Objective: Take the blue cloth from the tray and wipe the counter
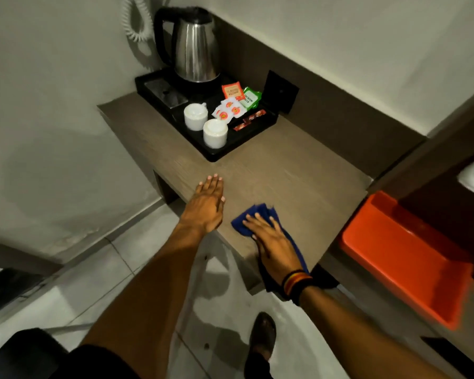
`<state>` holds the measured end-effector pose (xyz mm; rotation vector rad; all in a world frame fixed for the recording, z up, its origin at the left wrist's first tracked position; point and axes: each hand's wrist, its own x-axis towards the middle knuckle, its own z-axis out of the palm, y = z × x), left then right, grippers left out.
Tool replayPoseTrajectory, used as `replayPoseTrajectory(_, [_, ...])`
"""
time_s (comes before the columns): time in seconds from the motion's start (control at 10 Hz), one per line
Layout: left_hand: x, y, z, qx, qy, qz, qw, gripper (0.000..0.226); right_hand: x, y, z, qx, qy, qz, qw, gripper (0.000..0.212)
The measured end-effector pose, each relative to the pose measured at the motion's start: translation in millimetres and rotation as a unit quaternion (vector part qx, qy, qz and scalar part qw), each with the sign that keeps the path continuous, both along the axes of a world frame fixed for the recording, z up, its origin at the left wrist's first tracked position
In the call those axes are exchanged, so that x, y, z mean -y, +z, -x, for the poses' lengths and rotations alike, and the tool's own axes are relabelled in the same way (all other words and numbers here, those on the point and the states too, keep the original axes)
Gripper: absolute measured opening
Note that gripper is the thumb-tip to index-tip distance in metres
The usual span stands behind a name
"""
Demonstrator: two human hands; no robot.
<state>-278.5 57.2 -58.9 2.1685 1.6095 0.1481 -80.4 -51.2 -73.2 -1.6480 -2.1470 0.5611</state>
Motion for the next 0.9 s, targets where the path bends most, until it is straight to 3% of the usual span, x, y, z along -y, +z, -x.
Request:
replayPoseTrajectory(0.1, [34,4,-24,0.024,-0.019,-0.022,0.999,0.060,24,13,-25,-0.136,-0.156,0.022,0.978,0.041])
replayPoseTrajectory(0.2, [58,4,-65,0.033,-0.060,-0.036,0.997,0.061,29,32,-70,-0.241,-0.313,-0.010,0.919,0.035])
replayPoseTrajectory(0.3, [63,6,-112,0.050,-0.088,-0.040,0.994,0.061,31,50,-138,-0.249,-0.391,-0.061,0.884,0.035])
replayPoseTrajectory(0.4, [61,7,-161,0.066,-0.111,-0.056,0.990,0.061,34,52,-211,-0.171,-0.428,-0.073,0.885,0.036])
replayPoseTrajectory(0.6, [50,-11,-237,0.102,-0.146,-0.089,0.980,0.057,4,6,-305,-0.037,-0.402,-0.011,0.915,0.040])
replayPoseTrajectory(0.7, [44,-23,-255,0.120,-0.153,-0.144,0.970,0.051,-18,-29,-314,0.038,-0.343,0.081,0.935,0.048])
replayPoseTrajectory(0.8, [33,-24,-258,0.102,-0.159,-0.125,0.974,0.055,-24,-53,-309,0.110,-0.337,0.162,0.921,0.062])
replayPoseTrajectory(0.9, [22,-8,-253,0.102,-0.145,-0.155,0.972,0.058,-14,-40,-299,0.081,-0.351,0.152,0.920,0.070])
